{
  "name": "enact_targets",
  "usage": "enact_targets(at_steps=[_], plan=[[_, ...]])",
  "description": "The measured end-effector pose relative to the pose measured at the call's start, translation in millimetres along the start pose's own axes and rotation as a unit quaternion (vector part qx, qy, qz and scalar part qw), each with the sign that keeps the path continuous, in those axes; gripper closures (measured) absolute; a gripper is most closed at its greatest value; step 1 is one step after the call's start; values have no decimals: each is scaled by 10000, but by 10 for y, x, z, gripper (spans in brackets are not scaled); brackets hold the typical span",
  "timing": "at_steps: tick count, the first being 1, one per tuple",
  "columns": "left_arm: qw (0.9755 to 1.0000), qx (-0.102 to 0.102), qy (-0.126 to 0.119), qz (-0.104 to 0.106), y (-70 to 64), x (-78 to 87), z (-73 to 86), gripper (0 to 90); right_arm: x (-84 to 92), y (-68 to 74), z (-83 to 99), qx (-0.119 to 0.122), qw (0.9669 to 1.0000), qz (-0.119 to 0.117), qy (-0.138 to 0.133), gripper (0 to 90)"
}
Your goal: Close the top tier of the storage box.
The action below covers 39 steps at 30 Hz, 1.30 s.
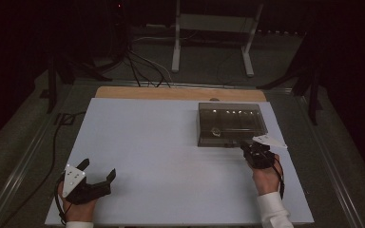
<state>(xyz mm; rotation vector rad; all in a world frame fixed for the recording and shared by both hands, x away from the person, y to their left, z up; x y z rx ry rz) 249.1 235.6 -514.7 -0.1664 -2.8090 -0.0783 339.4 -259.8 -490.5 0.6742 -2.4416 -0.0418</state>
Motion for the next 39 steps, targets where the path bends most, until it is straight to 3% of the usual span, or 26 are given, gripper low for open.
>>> enact_targets(at_steps=[39], plan=[[10000,-6,12,-10,4,0,1,11,-79,-67,-10,-40,10000,61,-1,900]])
Point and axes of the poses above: each handheld gripper's, and its own axes: x roughly backward along the jaws, z roughly out of its underside, y roughly to its left, the point moved 4 cm from there along -x, roughly forward along the jaws, and after that the axes turned 14 degrees about -z, right-handed, at the moved point
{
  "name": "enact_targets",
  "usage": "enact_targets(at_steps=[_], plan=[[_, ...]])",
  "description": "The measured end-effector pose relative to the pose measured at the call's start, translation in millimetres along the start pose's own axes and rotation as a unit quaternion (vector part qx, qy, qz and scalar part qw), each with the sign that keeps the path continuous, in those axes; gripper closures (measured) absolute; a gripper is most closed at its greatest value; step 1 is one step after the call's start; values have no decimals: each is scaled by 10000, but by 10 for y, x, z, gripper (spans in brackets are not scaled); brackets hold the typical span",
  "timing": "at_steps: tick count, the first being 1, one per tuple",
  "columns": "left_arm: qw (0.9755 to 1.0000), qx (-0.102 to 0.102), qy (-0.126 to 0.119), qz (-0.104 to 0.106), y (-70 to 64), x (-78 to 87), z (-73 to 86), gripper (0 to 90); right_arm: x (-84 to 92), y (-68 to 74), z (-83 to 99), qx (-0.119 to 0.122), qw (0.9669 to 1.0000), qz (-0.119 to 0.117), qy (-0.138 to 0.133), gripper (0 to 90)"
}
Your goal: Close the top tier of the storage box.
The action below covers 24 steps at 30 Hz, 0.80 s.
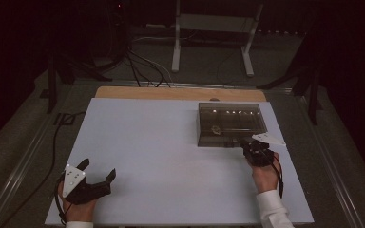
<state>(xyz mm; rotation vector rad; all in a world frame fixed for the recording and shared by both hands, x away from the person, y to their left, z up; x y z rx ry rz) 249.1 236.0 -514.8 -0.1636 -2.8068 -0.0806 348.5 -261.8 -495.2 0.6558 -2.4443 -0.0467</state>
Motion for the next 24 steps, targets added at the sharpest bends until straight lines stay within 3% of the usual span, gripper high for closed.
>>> enact_targets(at_steps=[24], plan=[[10000,4,11,0,-1,-5,3,11,-69,-40,-31,-14,10000,48,7,900]])
Point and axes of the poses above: each handheld gripper's, and its own axes: x roughly backward along the jaws, z roughly out of its underside, y roughly to its left, the point moved 4 cm from there along -x, roughly forward along the jaws, and after that the axes turned 14 degrees about -z, right-handed, at the moved point
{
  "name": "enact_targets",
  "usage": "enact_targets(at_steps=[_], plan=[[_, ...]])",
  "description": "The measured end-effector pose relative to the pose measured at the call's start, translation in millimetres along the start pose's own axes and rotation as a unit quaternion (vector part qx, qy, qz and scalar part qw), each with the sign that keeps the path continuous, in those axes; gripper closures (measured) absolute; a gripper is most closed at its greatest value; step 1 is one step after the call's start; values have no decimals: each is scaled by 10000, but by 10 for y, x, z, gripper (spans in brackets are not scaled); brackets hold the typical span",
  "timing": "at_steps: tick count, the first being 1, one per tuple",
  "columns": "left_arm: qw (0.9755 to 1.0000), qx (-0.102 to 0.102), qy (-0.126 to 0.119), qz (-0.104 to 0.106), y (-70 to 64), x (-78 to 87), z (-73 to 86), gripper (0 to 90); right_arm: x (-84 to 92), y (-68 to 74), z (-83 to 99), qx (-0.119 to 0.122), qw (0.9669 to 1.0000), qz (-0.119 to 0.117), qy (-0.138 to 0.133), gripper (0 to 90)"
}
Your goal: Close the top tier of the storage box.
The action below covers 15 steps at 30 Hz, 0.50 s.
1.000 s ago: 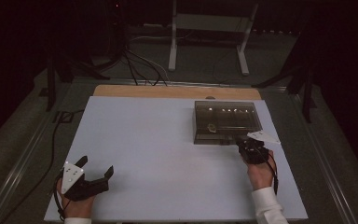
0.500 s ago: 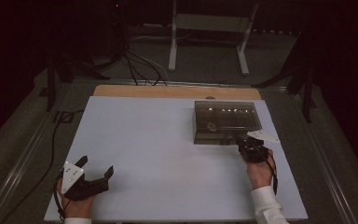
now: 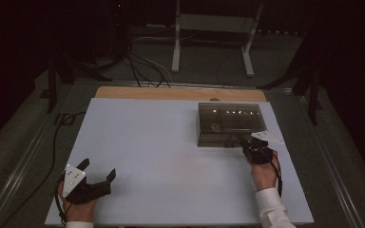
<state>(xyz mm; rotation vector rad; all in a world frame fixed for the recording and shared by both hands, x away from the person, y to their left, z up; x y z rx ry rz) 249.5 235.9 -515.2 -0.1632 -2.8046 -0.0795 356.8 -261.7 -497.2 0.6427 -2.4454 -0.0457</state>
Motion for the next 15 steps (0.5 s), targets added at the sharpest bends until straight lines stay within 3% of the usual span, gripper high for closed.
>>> enact_targets(at_steps=[15], plan=[[10000,-6,-2,4,-2,-1,-1,11,-65,-16,-20,-37,10000,39,9,900]])
Point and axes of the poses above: each handheld gripper's, and its own axes: x roughly backward along the jaws, z roughly out of its underside, y roughly to its left, the point moved 4 cm from there along -x, roughly forward along the jaws, and after that the axes turned 14 degrees about -z, right-handed, at the moved point
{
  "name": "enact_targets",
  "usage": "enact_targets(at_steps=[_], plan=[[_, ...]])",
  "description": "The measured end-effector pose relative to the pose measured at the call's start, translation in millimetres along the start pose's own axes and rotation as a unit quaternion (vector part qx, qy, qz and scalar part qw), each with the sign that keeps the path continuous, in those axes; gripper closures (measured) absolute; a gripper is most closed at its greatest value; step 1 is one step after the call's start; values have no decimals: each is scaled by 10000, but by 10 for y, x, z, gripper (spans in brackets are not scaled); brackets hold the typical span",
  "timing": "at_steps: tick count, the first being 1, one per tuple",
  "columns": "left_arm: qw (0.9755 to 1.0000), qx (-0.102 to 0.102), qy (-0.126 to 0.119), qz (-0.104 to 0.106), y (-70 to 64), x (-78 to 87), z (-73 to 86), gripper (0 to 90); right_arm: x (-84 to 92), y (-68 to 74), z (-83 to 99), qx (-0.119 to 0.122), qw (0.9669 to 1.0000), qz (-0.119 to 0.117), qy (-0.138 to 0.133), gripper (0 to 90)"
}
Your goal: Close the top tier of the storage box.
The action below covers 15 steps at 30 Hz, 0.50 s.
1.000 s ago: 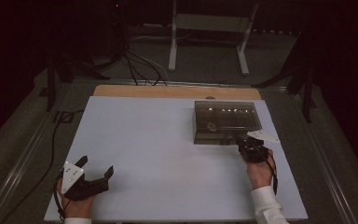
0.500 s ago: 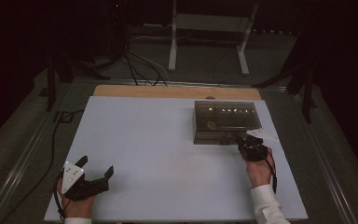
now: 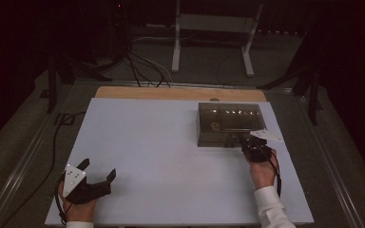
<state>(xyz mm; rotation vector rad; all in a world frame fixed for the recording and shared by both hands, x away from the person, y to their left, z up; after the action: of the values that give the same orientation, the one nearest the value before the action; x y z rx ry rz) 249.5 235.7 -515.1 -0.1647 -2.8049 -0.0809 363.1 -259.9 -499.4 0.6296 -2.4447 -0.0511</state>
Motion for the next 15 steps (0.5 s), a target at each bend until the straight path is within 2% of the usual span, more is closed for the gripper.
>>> enact_targets(at_steps=[15], plan=[[10000,-3,-4,8,-2,-2,-2,11,-29,-16,-13,-16,10000,10,-13,900]])
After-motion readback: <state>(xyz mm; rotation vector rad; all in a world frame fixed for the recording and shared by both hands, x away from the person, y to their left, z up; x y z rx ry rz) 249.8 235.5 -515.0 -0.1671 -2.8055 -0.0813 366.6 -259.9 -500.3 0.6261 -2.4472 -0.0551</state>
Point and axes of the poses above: each handheld gripper's, and its own axes: x roughly backward along the jaws, z roughly out of its underside, y roughly to its left, the point moved 4 cm from there along -x, roughly forward along the jaws, and after that the axes turned 14 degrees about -z, right-handed, at the moved point
